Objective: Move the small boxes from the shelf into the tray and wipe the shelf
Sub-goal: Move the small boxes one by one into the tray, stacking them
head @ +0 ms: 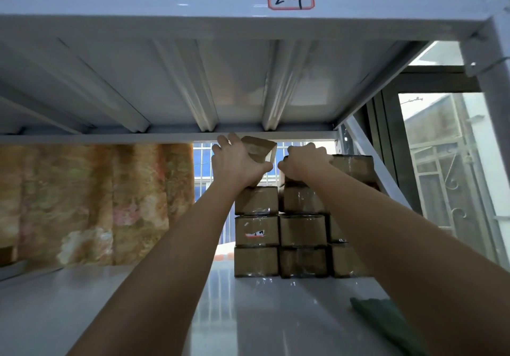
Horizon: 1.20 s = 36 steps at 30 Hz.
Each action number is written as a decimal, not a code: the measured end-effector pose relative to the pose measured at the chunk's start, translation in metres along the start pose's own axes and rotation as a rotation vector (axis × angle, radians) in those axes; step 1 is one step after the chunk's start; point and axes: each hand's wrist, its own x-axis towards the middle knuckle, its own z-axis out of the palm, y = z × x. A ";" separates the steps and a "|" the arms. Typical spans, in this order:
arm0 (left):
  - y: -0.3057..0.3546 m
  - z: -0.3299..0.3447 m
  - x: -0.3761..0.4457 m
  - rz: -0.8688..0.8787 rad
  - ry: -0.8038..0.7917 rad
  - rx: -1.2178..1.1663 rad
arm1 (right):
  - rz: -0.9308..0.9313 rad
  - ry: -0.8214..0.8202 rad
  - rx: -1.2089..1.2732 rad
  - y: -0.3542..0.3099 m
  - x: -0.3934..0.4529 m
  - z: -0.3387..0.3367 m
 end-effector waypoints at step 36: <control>0.045 -0.086 -0.139 -0.463 0.071 -0.117 | -0.086 0.128 0.908 0.073 -0.167 -0.032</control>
